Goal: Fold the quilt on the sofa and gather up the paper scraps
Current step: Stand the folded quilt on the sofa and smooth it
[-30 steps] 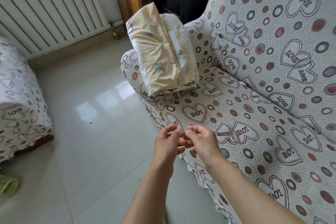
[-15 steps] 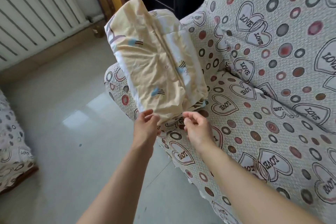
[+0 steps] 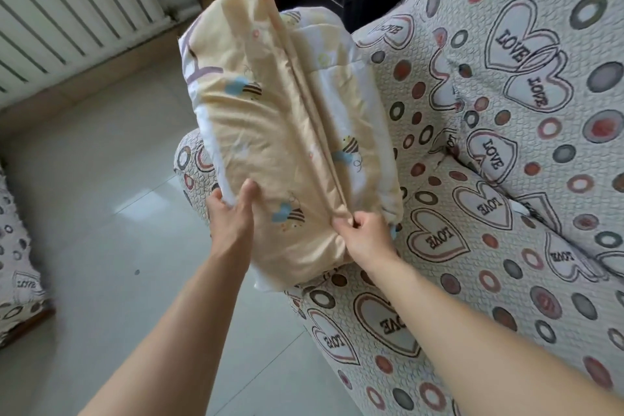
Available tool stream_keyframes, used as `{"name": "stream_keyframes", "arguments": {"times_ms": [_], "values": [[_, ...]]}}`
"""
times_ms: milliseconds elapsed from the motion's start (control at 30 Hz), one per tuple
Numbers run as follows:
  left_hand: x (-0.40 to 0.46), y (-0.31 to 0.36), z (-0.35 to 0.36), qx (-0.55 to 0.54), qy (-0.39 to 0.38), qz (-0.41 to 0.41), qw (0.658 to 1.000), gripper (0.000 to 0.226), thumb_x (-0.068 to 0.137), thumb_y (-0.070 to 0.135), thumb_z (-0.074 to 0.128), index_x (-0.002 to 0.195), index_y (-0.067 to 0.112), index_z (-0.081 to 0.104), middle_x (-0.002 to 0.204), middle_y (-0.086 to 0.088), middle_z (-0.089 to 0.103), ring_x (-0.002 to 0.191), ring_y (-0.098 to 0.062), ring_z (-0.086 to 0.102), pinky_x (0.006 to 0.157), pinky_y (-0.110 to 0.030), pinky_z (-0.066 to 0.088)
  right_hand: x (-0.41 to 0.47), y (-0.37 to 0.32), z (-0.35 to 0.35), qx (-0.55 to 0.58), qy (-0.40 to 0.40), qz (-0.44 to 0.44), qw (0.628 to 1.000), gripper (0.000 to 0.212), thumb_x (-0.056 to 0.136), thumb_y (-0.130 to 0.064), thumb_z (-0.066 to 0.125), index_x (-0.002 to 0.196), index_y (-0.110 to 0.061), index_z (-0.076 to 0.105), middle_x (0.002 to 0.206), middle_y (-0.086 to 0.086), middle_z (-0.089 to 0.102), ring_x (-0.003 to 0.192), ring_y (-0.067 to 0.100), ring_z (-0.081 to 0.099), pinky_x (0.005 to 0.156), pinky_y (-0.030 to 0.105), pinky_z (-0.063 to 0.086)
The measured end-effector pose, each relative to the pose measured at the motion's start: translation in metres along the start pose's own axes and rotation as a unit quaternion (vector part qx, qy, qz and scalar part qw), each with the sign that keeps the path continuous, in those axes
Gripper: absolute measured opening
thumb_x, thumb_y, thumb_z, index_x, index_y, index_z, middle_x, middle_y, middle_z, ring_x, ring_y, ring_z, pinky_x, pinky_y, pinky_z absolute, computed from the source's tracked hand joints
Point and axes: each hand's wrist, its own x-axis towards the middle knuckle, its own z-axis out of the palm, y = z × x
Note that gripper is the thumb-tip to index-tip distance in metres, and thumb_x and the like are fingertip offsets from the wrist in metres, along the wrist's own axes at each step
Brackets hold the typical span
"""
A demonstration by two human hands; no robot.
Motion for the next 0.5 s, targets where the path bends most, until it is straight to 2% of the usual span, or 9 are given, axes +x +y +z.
{"name": "stream_keyframes", "arguments": {"times_ms": [33,100,167,233,300,333,367,433,500], "values": [[0.003,0.002,0.0,-0.004,-0.003,0.0,1.0,0.083,0.066,0.064,0.068,0.133,0.018,0.049,0.12,-0.003,0.064,0.108,-0.025,0.063,0.098,-0.046,0.05,0.0,0.001,-0.005,-0.016,0.007,0.017,1.0,0.035,0.082,-0.038,0.066,0.061,-0.015,0.05,0.056,-0.004,0.053,0.057,0.018,0.05,0.053,0.03,0.034],[0.012,0.007,0.003,-0.021,-0.014,0.004,1.0,0.067,0.071,0.055,0.076,0.123,0.016,0.059,0.108,-0.003,0.07,0.099,-0.024,0.068,0.093,-0.045,0.054,0.006,-0.001,-0.016,-0.081,0.058,0.018,0.995,0.025,0.081,-0.04,0.067,0.077,-0.021,0.051,0.078,-0.006,0.058,0.075,0.018,0.056,0.062,0.031,0.041],[0.021,0.013,0.004,-0.048,-0.021,0.0,0.999,0.05,0.073,0.04,0.083,0.114,0.017,0.067,0.099,-0.001,0.074,0.091,-0.022,0.071,0.09,-0.043,0.056,0.011,-0.011,-0.024,-0.101,0.135,-0.078,0.983,0.028,0.083,-0.038,0.066,0.103,-0.026,0.049,0.109,-0.005,0.053,0.098,0.016,0.051,0.076,0.031,0.042],[0.027,0.018,0.006,-0.051,-0.02,-0.007,0.998,0.045,0.069,0.029,0.087,0.108,0.015,0.071,0.094,-0.001,0.075,0.086,-0.022,0.072,0.09,-0.043,0.057,0.015,-0.033,-0.027,-0.116,0.161,-0.225,0.954,0.039,0.088,-0.038,0.059,0.125,-0.034,0.046,0.13,-0.006,0.044,0.115,0.014,0.04,0.086,0.029,0.037],[0.028,0.022,0.009,-0.043,-0.015,0.003,0.999,0.044,0.066,0.021,0.088,0.105,0.011,0.071,0.092,-0.005,0.075,0.082,-0.024,0.072,0.088,-0.042,0.058,0.014,-0.06,-0.022,-0.184,0.1,-0.324,0.922,0.045,0.093,-0.045,0.049,0.137,-0.042,0.041,0.146,-0.007,0.034,0.127,0.016,0.029,0.092,0.032,0.034],[0.024,0.025,0.012,-0.037,-0.02,0.016,0.999,0.042,0.067,0.018,0.088,0.104,0.01,0.071,0.092,-0.007,0.075,0.08,-0.023,0.072,0.084,-0.039,0.059,0.013,-0.07,-0.017,-0.225,0.053,-0.342,0.911,0.046,0.095,-0.049,0.044,0.14,-0.043,0.037,0.151,-0.007,0.029,0.132,0.017,0.024,0.096,0.035,0.031],[0.018,0.029,0.015,-0.026,-0.029,0.04,0.998,0.041,0.068,0.016,0.087,0.105,0.01,0.07,0.093,-0.009,0.075,0.077,-0.021,0.072,0.078,-0.035,0.059,0.011,-0.077,-0.013,-0.258,0.004,-0.336,0.906,0.048,0.096,-0.053,0.038,0.143,-0.043,0.034,0.154,-0.007,0.027,0.136,0.018,0.02,0.103,0.038,0.026],[0.004,0.036,0.024,0.005,-0.054,0.117,0.992,0.042,0.07,0.014,0.086,0.107,0.012,0.067,0.091,-0.005,0.075,0.072,-0.011,0.073,0.066,-0.024,0.059,0.012,-0.084,-0.007,-0.264,-0.065,-0.275,0.922,0.054,0.096,-0.061,0.026,0.145,-0.038,0.032,0.155,-0.004,0.029,0.142,0.02,0.017,0.113,0.041,0.014],[-0.009,0.04,0.034,0.046,-0.066,0.174,0.981,0.043,0.072,0.02,0.086,0.109,0.017,0.063,0.09,0.002,0.074,0.071,-0.003,0.071,0.064,-0.018,0.057,0.011,-0.086,-0.008,-0.243,-0.052,-0.242,0.938,0.065,0.092,-0.068,0.016,0.143,-0.033,0.037,0.154,0.0,0.032,0.143,0.022,0.015,0.116,0.045,0.01]]}}
